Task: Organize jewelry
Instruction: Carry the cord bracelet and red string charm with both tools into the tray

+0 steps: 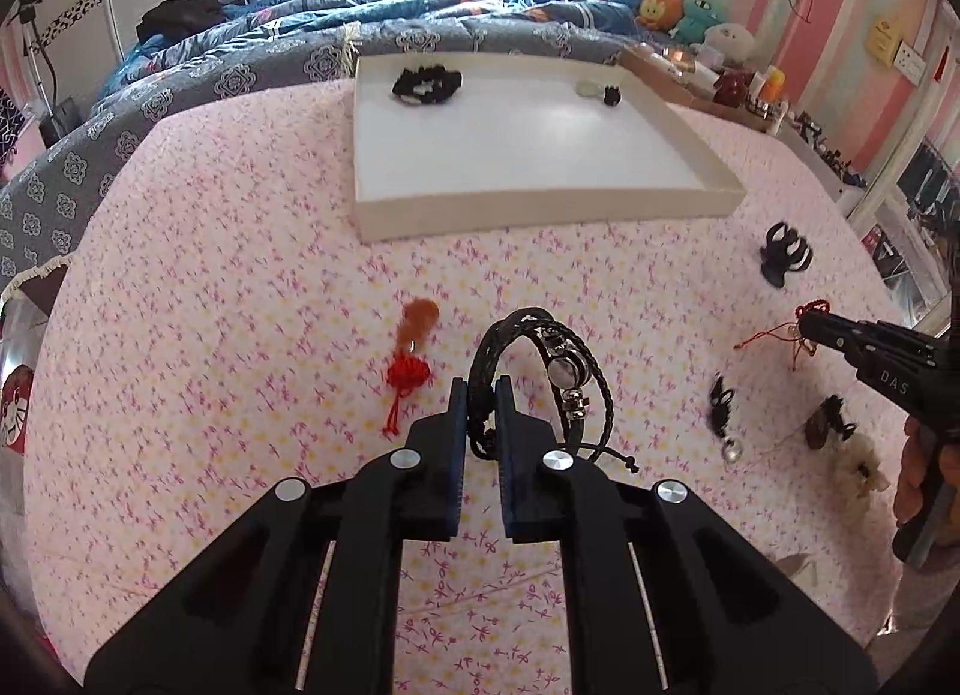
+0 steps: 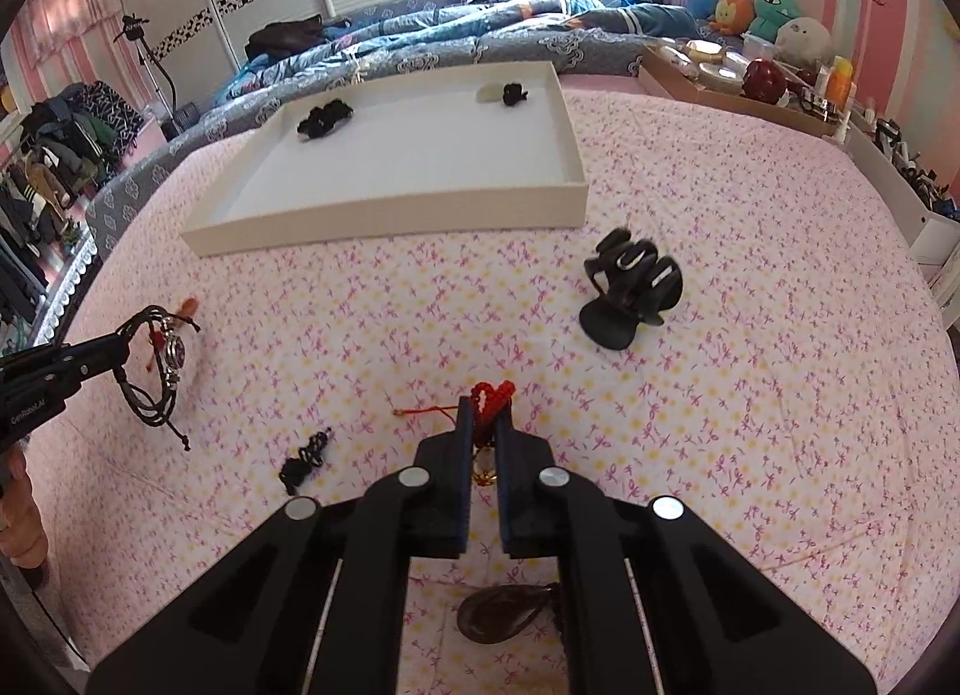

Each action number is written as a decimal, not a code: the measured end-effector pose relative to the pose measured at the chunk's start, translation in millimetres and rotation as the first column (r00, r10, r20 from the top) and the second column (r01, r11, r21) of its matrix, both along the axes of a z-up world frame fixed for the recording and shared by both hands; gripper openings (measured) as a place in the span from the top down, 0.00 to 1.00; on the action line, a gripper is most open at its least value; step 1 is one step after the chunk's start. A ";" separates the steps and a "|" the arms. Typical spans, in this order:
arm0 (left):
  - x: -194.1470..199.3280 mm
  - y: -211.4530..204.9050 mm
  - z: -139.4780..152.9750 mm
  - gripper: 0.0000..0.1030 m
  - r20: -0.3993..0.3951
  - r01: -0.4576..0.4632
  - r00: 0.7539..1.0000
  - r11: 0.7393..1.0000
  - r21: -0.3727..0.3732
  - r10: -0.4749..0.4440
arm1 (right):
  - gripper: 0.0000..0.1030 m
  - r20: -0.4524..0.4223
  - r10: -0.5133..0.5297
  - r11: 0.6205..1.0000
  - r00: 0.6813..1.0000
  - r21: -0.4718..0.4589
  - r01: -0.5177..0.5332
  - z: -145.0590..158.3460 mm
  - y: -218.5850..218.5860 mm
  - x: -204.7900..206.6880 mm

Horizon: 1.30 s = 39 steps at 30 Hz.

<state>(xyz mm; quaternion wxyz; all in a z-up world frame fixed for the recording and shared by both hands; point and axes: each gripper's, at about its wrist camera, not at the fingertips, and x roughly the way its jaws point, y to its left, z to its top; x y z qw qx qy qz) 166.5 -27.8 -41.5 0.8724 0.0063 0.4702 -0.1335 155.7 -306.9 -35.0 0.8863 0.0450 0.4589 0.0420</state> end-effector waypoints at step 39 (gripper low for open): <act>264.2 -8.2 -4.4 0.93 -0.008 -0.119 0.993 0.988 0.096 0.120 | 0.94 -0.018 -0.092 0.994 0.996 -0.062 0.090 -7.5 -3.2 285.0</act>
